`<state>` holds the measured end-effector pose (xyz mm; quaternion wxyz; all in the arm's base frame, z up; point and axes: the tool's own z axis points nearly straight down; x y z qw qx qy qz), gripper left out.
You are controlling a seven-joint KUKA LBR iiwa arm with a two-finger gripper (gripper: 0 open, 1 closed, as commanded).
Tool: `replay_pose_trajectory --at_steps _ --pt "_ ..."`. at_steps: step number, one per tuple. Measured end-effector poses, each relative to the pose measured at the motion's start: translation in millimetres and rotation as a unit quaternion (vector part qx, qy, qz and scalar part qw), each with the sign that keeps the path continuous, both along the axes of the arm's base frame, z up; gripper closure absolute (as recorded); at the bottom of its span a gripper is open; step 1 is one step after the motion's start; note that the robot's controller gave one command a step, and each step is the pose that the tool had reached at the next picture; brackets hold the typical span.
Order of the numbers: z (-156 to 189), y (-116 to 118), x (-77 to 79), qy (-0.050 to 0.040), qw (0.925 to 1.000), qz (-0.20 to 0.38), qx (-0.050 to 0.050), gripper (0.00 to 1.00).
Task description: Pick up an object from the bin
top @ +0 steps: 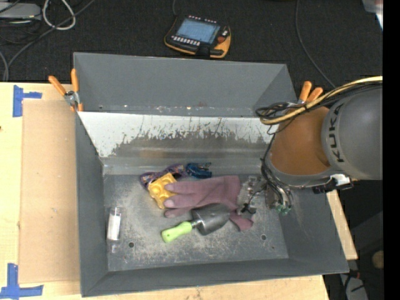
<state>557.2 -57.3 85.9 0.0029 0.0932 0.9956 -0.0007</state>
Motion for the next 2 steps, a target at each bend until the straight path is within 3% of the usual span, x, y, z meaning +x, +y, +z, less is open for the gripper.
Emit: replay_pose_trajectory --at_steps 1,2 --pt "-7.9 -69.1 -34.0 0.0018 0.9997 0.023 0.000 1.00" --pt "-7.9 -69.0 -34.0 0.0018 0.9997 0.023 0.000 1.00"
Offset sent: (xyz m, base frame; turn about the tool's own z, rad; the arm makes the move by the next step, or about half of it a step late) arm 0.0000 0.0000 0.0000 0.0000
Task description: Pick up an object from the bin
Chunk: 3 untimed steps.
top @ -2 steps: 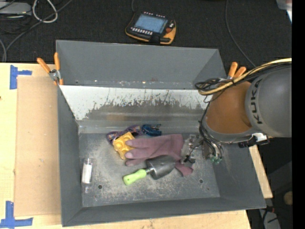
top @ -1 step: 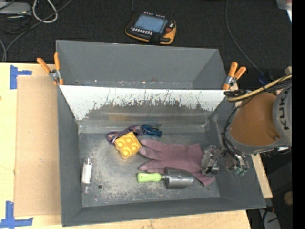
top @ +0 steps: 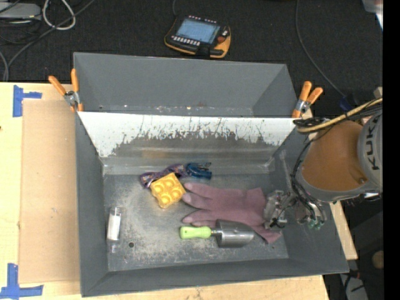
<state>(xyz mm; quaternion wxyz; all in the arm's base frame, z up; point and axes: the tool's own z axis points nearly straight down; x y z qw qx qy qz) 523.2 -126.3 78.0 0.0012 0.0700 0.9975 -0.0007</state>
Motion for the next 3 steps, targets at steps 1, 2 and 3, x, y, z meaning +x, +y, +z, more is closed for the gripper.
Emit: replay_pose_trajectory --at_steps 1,2,3 --pt "-2.1 -5.0 -0.7 0.0003 0.9999 0.011 0.001 1.00" --pt "1.1 -6.3 0.7 0.0006 0.9999 0.012 0.001 1.00" --pt "1.7 -8.4 0.8 0.0011 1.0000 0.010 0.001 1.00"
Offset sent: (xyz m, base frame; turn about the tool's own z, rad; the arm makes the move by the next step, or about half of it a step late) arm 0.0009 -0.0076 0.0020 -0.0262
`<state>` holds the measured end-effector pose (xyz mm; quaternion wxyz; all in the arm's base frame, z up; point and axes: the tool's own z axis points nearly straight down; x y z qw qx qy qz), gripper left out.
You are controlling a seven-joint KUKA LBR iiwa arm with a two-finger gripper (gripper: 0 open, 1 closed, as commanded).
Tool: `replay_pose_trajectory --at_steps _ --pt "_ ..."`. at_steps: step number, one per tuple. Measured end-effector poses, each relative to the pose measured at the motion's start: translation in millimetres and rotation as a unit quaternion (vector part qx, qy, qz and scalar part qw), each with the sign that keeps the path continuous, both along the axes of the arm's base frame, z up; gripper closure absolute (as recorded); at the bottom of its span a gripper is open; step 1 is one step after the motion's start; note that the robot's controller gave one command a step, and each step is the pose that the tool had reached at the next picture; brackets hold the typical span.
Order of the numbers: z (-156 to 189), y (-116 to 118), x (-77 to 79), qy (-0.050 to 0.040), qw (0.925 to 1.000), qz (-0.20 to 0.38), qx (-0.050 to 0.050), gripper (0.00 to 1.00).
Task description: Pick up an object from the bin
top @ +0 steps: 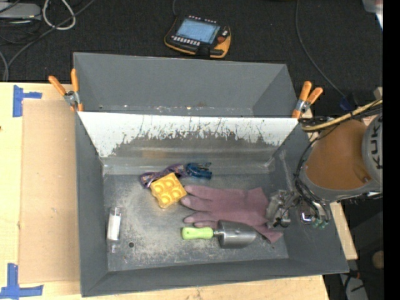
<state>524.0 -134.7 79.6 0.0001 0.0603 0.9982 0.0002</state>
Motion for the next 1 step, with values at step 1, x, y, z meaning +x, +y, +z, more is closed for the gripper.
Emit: replay_pose_trajectory --at_steps 1 --pt "61.5 0.6 1.8 0.0000 0.9851 0.172 0.001 1.00"
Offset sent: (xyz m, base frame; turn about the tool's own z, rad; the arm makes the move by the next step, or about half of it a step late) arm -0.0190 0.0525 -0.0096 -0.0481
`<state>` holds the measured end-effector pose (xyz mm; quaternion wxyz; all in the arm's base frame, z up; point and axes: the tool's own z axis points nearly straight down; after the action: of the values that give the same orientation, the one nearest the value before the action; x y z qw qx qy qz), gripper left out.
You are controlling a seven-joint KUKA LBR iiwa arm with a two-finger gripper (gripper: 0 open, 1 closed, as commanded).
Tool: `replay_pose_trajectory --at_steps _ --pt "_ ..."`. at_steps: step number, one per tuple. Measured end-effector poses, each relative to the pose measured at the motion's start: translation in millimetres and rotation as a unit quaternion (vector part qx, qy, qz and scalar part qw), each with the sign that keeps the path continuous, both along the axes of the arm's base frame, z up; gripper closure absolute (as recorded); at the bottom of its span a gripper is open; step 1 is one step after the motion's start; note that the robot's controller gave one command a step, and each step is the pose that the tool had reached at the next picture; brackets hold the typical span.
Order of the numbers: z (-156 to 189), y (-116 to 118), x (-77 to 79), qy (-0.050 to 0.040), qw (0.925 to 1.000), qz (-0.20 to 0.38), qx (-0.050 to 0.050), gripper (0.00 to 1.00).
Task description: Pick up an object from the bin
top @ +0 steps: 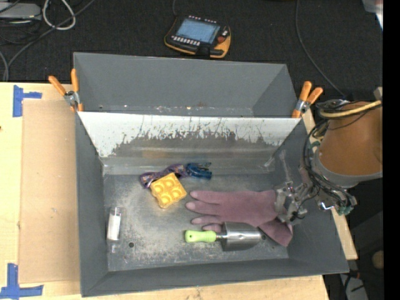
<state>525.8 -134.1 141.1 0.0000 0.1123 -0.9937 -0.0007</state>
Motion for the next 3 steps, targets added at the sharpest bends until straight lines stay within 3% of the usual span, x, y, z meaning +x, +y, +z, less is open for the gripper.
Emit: replay_pose_trajectory --at_steps 1,2,3 --pt "-71 50 -19.4 0.0022 0.9888 -0.149 0.000 1.00" --pt "9 3 -5.2 -0.0029 0.9999 -0.010 -0.001 1.00" --pt "-66 36 -18.2 0.0054 0.9895 -0.144 0.001 1.00"
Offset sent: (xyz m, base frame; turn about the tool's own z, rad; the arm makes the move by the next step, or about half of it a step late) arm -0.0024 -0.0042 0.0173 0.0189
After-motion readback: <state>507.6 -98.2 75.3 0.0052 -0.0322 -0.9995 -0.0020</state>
